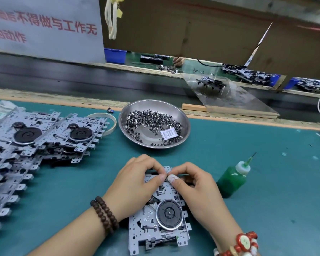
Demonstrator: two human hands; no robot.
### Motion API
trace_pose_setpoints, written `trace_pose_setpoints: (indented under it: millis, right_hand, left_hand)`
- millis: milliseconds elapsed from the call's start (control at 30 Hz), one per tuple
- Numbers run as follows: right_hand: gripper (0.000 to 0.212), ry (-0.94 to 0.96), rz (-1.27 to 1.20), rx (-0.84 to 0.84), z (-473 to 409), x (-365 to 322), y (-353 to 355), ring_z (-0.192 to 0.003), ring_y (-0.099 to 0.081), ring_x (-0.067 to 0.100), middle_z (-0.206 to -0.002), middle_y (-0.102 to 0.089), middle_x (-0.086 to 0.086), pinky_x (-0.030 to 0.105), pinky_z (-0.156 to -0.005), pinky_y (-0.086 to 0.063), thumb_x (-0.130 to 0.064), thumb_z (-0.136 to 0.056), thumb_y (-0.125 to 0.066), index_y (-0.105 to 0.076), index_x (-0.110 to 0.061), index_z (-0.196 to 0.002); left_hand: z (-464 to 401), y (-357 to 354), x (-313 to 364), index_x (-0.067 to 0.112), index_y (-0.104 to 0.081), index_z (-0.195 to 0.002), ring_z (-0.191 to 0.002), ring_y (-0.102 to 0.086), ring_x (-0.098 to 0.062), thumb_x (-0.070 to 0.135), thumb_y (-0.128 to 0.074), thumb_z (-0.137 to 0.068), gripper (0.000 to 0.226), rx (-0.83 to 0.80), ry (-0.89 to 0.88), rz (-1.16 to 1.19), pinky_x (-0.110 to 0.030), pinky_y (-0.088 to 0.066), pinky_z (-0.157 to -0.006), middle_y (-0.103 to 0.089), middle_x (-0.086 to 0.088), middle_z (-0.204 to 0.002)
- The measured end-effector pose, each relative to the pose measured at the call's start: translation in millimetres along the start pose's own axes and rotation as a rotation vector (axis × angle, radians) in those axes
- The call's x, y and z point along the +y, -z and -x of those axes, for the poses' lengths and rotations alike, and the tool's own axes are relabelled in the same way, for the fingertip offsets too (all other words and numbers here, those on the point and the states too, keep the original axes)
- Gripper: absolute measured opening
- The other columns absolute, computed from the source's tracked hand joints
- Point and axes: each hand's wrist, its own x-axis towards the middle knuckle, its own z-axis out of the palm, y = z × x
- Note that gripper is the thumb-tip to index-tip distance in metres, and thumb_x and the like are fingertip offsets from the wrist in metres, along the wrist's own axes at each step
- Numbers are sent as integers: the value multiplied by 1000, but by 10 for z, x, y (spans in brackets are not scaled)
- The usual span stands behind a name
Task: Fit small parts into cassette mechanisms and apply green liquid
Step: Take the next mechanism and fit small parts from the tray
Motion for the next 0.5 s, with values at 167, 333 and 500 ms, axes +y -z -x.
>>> trace_pose_setpoints:
  millis: [167, 333, 500]
  right_hand:
    - [13, -3, -12, -3, 23, -8, -1, -72, -62, 13, -74, -69, -6, 28, -71, -50, -15, -82, -68, -64, -22, -72]
    - [14, -17, -37, -61, 36, -17, 7, -75, -60, 3, -80, -69, -8, 21, -72, -47, -11, -85, -62, -62, -24, -78]
    - [14, -75, -101, -104, -1, -51, 16, -75, -59, -1, -82, -67, -8, 11, -70, -46, -3, -85, -60, -61, -17, -81]
  left_hand:
    - [6, -16, 21, 35, -57, -72, -92, -46, 5, 29, -63, -83, 14, 24, 12, 13, -10, -33, -81, -56, 18, -87]
    - [4, -26, 23, 33, -58, -72, -91, -49, 1, 26, -64, -82, 14, 39, 10, 29, -18, -37, -83, -56, 16, -85]
    - [9, -29, 14, 32, -59, -72, -90, -50, 1, 25, -64, -82, 13, 43, 6, 40, -20, -37, -82, -56, 16, -85]
